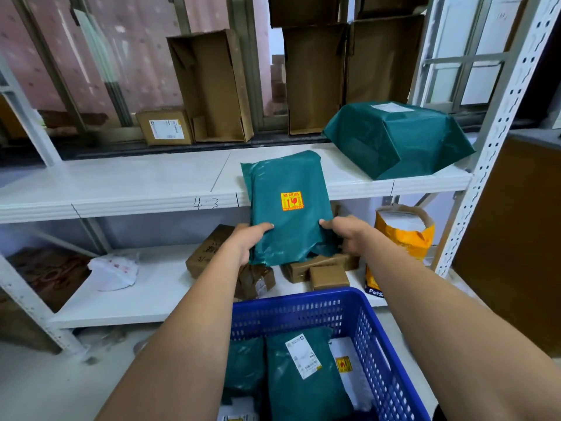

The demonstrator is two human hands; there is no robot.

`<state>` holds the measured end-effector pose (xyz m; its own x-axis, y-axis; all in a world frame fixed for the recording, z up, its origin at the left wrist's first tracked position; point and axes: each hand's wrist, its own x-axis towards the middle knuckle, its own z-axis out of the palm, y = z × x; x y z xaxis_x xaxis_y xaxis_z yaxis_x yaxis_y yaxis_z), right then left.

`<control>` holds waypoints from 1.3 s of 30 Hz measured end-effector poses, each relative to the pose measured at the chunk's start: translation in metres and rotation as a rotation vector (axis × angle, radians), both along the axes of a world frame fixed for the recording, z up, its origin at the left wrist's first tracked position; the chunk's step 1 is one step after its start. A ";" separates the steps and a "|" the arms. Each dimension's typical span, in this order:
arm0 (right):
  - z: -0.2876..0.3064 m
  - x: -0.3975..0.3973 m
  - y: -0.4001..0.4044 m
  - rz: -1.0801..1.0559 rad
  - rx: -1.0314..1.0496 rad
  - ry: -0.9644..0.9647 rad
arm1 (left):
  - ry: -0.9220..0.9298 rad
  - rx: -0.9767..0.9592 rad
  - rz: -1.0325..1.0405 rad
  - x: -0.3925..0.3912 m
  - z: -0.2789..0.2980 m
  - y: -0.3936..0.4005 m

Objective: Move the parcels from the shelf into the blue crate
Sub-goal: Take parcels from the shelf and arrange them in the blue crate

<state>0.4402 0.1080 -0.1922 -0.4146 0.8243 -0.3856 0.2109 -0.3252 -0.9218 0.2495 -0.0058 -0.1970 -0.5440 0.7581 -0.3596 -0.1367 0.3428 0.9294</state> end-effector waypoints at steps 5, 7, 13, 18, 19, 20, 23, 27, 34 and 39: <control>-0.039 0.002 -0.020 0.161 -0.093 -0.021 | -0.054 0.003 -0.008 -0.002 -0.041 -0.026; -0.057 -0.001 -0.029 0.168 -0.095 -0.038 | -0.073 -0.032 0.005 -0.004 -0.068 -0.034; -0.138 0.004 -0.057 0.313 -0.327 -0.192 | -0.146 -0.241 -0.045 0.006 -0.141 -0.068; -0.201 0.006 -0.071 0.256 -0.393 -0.319 | -0.235 -0.462 -0.136 0.018 -0.184 -0.087; -0.212 0.007 -0.074 0.251 -0.407 -0.351 | -0.253 -0.521 -0.146 0.017 -0.194 -0.089; -0.222 0.008 -0.077 0.240 -0.431 -0.382 | -0.280 -0.567 -0.143 0.017 -0.204 -0.092; -0.253 0.013 -0.083 0.212 -0.510 -0.459 | -0.433 -0.607 -0.086 0.016 -0.232 -0.097; -0.273 0.014 -0.084 0.135 -0.537 -0.481 | -0.635 -0.579 0.036 0.017 -0.258 -0.100; -0.299 -0.004 -0.065 -0.045 -0.541 -0.375 | 0.310 -0.409 -0.088 0.021 -0.274 -0.082; -0.297 -0.014 -0.058 -0.136 -0.541 -0.345 | 1.160 -0.308 -0.643 0.040 -0.281 -0.070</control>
